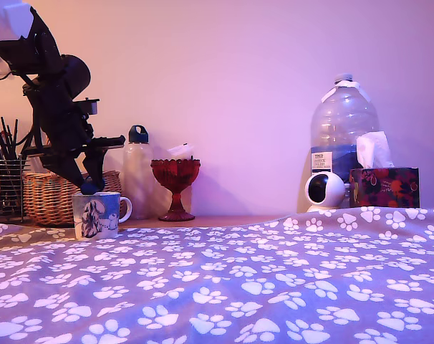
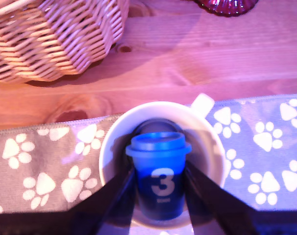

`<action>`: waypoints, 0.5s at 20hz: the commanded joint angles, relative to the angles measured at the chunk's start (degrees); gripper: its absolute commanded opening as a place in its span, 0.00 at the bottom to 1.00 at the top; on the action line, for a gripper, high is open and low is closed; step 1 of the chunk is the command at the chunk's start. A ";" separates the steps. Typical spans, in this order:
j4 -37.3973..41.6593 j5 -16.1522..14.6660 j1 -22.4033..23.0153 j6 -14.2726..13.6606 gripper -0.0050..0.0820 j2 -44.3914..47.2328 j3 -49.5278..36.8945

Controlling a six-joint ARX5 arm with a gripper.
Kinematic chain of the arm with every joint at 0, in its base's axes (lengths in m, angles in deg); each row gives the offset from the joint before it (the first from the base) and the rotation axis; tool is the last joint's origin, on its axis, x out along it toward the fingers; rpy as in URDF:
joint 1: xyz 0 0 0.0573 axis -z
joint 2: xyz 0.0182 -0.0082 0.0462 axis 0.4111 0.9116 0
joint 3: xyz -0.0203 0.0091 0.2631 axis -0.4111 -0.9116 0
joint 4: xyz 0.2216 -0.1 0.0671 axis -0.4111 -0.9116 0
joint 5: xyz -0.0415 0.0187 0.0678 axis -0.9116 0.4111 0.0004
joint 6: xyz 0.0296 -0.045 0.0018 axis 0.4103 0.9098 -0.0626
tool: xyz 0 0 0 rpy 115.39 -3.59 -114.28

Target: Pick the coffee capsule and then drop it inside the coffee cup in front of you

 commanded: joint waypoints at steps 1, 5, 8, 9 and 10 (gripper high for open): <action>0.44 0.15 0.20 0.09 0.17 0.26 0.35; 0.50 0.15 0.22 -0.74 0.50 0.26 0.37; 0.39 0.35 0.22 -0.98 0.66 0.24 0.37; 0.44 0.35 0.22 -1.09 0.66 0.17 0.37; 0.44 0.37 0.22 -1.42 0.66 0.15 0.42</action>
